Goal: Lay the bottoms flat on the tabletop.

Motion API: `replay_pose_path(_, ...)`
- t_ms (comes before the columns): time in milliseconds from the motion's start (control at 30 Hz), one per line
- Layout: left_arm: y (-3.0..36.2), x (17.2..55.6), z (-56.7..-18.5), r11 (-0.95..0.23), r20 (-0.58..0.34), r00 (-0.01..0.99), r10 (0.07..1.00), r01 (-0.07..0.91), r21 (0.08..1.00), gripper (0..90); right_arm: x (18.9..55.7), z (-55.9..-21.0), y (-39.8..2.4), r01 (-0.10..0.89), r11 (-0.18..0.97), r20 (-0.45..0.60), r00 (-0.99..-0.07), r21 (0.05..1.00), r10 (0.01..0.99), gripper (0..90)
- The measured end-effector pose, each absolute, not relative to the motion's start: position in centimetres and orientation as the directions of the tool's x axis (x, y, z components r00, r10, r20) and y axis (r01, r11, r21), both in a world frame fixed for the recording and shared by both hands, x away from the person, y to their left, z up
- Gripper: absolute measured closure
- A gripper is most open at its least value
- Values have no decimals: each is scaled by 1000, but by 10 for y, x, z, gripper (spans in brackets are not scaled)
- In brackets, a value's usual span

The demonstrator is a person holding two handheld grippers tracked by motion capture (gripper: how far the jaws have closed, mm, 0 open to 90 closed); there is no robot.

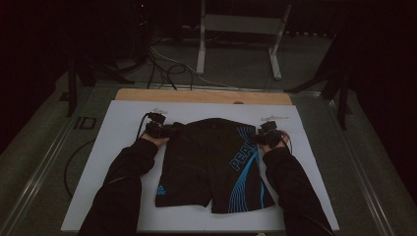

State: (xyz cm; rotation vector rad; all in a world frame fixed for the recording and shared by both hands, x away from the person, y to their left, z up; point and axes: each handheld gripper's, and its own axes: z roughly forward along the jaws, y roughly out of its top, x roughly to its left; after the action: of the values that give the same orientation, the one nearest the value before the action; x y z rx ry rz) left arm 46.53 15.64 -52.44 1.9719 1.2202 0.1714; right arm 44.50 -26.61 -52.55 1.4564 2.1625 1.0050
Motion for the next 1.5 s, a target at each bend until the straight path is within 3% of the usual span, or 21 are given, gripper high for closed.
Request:
replay_pose_path(67,155,464,-525,-237,-273,543,794,690,684,629,444,-524,-265,659,246,72,-416,711,906,588)
replay_pose_path(200,153,462,-523,-235,-276,555,785,679,695,761,444,-523,-260,651,285,39,-436,703,899,749)
replay_pose_path(233,153,461,-522,-239,-272,559,784,675,698,790,444,-523,-260,653,281,48,-438,703,898,830)
replay_pose_path(300,152,460,-520,-249,-256,565,784,665,705,813,444,-521,-258,647,287,39,-440,707,897,851)
replay_pose_path(900,150,465,-495,-236,-164,570,805,562,792,825,464,-499,-264,623,181,107,-396,761,912,858)
replay_pose_path(1500,136,484,-501,-243,-107,514,851,568,786,822,497,-502,-257,657,154,103,-335,738,937,856)
